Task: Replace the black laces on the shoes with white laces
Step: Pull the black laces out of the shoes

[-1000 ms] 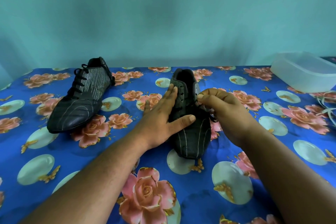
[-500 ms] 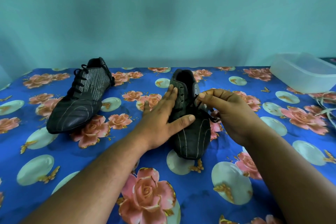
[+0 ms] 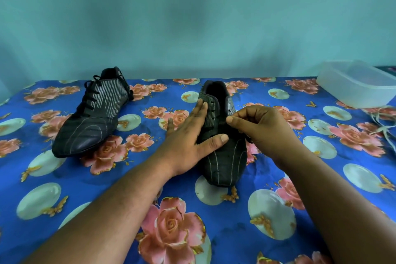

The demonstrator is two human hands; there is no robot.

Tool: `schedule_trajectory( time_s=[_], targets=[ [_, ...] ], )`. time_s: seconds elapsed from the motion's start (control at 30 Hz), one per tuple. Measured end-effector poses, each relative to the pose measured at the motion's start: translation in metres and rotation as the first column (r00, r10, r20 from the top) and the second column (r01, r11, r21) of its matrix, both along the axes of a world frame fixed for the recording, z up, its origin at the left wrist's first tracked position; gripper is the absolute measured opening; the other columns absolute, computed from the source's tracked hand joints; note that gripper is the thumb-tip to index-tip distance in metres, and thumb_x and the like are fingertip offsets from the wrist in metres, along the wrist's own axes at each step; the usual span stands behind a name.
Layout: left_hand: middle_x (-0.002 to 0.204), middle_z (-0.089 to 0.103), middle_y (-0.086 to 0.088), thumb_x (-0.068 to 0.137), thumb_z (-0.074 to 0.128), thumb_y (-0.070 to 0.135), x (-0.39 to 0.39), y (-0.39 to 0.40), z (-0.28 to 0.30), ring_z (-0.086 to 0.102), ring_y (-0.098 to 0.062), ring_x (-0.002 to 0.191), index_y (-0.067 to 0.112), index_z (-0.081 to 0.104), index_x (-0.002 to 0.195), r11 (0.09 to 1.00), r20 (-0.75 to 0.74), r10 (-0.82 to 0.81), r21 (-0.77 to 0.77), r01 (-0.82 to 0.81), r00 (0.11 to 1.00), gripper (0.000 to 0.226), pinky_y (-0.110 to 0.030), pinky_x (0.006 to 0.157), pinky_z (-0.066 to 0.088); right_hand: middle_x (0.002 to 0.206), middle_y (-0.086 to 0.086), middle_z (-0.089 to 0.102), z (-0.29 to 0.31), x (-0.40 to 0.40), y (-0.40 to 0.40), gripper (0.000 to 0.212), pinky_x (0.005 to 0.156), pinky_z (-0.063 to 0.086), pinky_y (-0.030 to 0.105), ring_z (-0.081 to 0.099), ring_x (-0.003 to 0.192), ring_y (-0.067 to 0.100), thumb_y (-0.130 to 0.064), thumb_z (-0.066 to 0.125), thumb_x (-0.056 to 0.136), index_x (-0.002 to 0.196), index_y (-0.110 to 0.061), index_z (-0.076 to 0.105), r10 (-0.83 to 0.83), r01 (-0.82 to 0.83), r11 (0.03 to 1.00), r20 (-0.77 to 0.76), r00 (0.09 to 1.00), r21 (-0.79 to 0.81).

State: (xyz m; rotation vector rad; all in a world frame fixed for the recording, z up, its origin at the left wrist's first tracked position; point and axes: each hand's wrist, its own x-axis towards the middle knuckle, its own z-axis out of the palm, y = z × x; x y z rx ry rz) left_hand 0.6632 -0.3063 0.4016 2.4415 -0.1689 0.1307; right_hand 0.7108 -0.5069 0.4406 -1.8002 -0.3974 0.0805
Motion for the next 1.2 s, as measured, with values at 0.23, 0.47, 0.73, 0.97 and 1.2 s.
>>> schedule_trajectory(
  time_s=[0.23, 0.47, 0.73, 0.97, 1.2],
  targets=[
    [0.165, -0.016, 0.027, 0.073, 0.030, 0.090, -0.001, 0.000, 0.001, -0.009, 0.011, 0.148, 0.039, -0.005, 0.161, 1.000, -0.009, -0.005, -0.016, 0.005, 1.000, 0.108, -0.056, 0.121, -0.019, 0.056, -0.011, 0.059, -0.010, 0.015, -0.012, 0.021, 0.047, 0.036, 0.012, 0.043, 0.046, 0.002, -0.027, 0.069, 0.097, 0.086, -0.009, 0.070, -0.146, 0.148, 0.986, 0.040, 0.988, -0.070],
    [0.165, -0.016, 0.027, 0.072, 0.030, 0.090, -0.001, 0.000, 0.001, -0.007, 0.006, 0.151, 0.039, -0.005, 0.160, 1.000, -0.009, 0.000, -0.016, -0.001, 1.000, 0.108, -0.056, 0.122, -0.018, 0.096, -0.016, 0.063, -0.016, 0.015, -0.011, 0.014, 0.076, 0.035, 0.008, 0.052, 0.087, 0.002, -0.041, 0.074, 0.089, 0.102, -0.037, 0.072, -0.012, 0.160, 0.938, 0.433, 0.901, -0.306],
    [0.165, -0.016, 0.027, 0.072, 0.030, 0.091, -0.001, 0.000, 0.002, -0.008, 0.005, 0.152, 0.039, -0.005, 0.160, 1.000, -0.014, 0.001, -0.014, -0.001, 1.000, 0.108, -0.056, 0.122, -0.017, 0.086, -0.015, 0.067, -0.018, 0.017, -0.010, 0.014, 0.079, 0.031, 0.007, 0.050, 0.090, 0.005, -0.032, 0.077, 0.090, 0.082, -0.039, 0.068, 0.088, 0.125, 0.930, 0.540, 0.837, -0.345],
    [0.165, -0.016, 0.028, 0.073, 0.031, 0.090, -0.002, 0.000, 0.001, -0.009, 0.007, 0.151, 0.039, -0.005, 0.161, 0.999, -0.013, -0.007, -0.037, 0.007, 1.000, 0.108, -0.056, 0.122, -0.018, 0.080, -0.013, 0.063, -0.024, 0.042, -0.031, 0.015, 0.055, 0.032, 0.007, 0.052, 0.067, -0.010, -0.029, 0.068, 0.097, 0.088, -0.019, 0.070, -0.172, 0.289, 0.910, 0.364, 0.915, -0.297],
    [0.164, -0.017, 0.028, 0.072, 0.030, 0.090, -0.002, 0.000, 0.002, -0.009, 0.008, 0.150, 0.040, -0.007, 0.160, 1.000, -0.022, -0.004, -0.019, 0.004, 1.000, 0.108, -0.056, 0.122, -0.017, 0.107, -0.012, 0.062, -0.023, 0.027, -0.017, 0.019, 0.087, 0.036, 0.025, 0.049, 0.105, 0.011, -0.040, 0.075, 0.090, 0.108, -0.034, 0.075, -0.017, 0.203, 0.925, 0.502, 0.865, -0.320]
  ],
)
